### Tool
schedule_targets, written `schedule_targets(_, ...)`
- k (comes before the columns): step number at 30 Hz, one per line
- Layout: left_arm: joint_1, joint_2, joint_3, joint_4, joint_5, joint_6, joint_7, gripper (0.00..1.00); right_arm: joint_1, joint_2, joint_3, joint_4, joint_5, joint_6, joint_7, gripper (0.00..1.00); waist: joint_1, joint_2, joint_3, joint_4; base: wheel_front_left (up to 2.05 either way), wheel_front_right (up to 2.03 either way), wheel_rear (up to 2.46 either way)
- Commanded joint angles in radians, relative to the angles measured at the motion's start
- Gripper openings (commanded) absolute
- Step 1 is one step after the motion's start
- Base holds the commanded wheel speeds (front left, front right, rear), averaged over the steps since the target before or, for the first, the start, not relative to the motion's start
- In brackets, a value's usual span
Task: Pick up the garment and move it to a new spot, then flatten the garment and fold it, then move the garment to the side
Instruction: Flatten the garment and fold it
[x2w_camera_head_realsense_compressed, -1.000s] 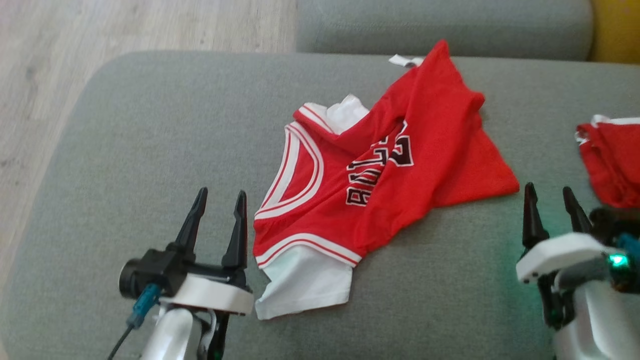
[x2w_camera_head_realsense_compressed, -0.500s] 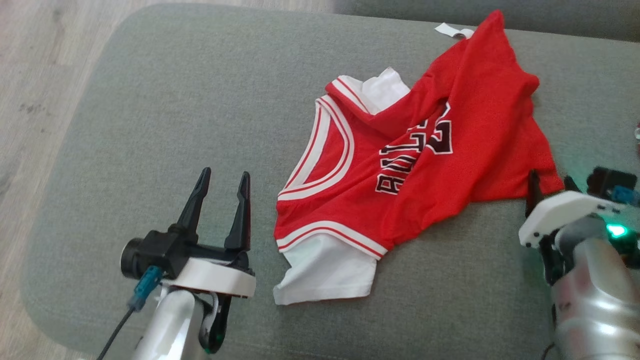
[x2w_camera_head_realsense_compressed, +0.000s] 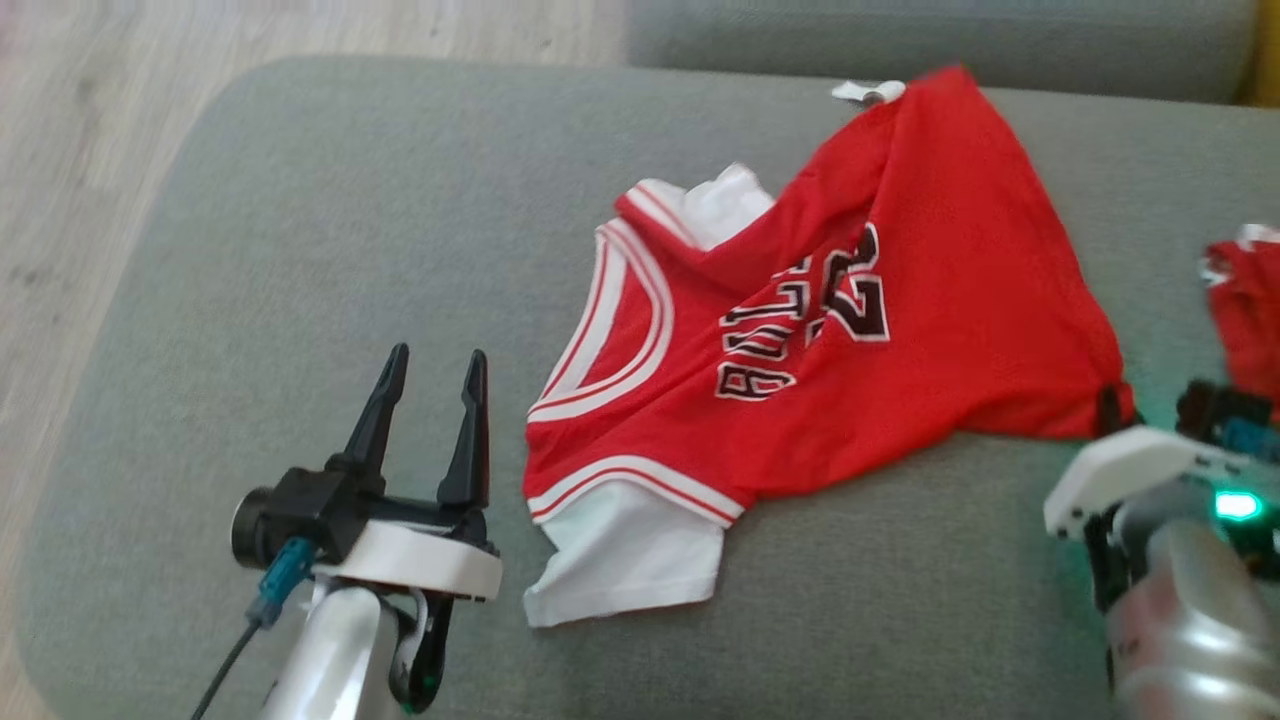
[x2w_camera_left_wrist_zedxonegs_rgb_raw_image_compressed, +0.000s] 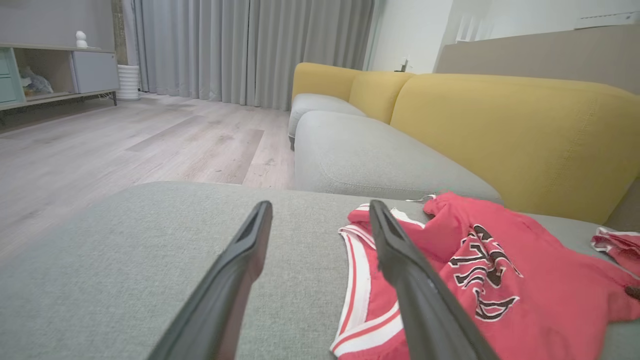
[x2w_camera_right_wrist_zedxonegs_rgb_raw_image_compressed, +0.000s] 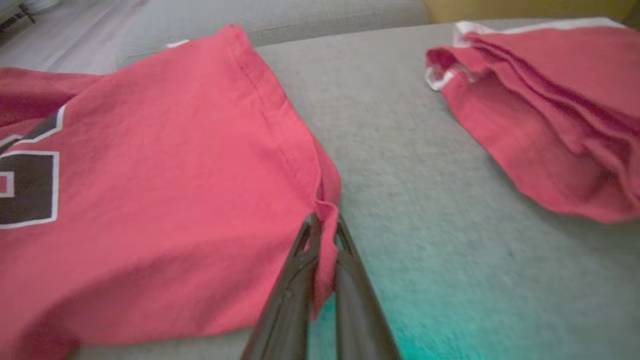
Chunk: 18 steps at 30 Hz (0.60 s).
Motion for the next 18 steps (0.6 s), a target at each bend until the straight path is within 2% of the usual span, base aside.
schedule_targets(1,-0.011,0.008,0.038,-0.03,0.011,0.005,-0.01,1.0,0.0,0.0,0.021,-0.03,0.005,0.007,-0.018,0.0,0.0,0.0,-0.031,-0.03,0.0,0.0,0.0)
schedule_targets(7,0.022,0.008,0.048,-0.037,0.005,0.012,-0.01,1.0,0.071,0.0,0.05,-0.066,0.075,0.007,-0.028,0.0,0.0,0.0,-0.072,-0.083,0.0,0.0,0.0)
schedule_targets(8,0.024,0.008,0.047,-0.038,0.006,0.012,-0.01,1.0,0.081,0.0,0.06,-0.08,0.085,0.007,-0.032,0.98,0.0,0.0,-0.073,-0.089,0.0,0.0,0.0)
schedule_targets(13,0.019,0.009,0.047,-0.042,0.011,0.008,-0.01,1.0,0.11,0.0,0.174,-0.195,0.189,0.007,-0.102,1.0,0.0,0.0,-0.071,-0.108,0.0,0.0,0.0)
schedule_targets(18,-0.003,0.03,0.039,-0.033,0.023,-0.001,-0.01,1.0,0.195,0.0,0.379,-0.397,0.37,0.007,-0.141,1.0,0.0,0.0,-0.061,-0.136,0.0,0.0,0.0)
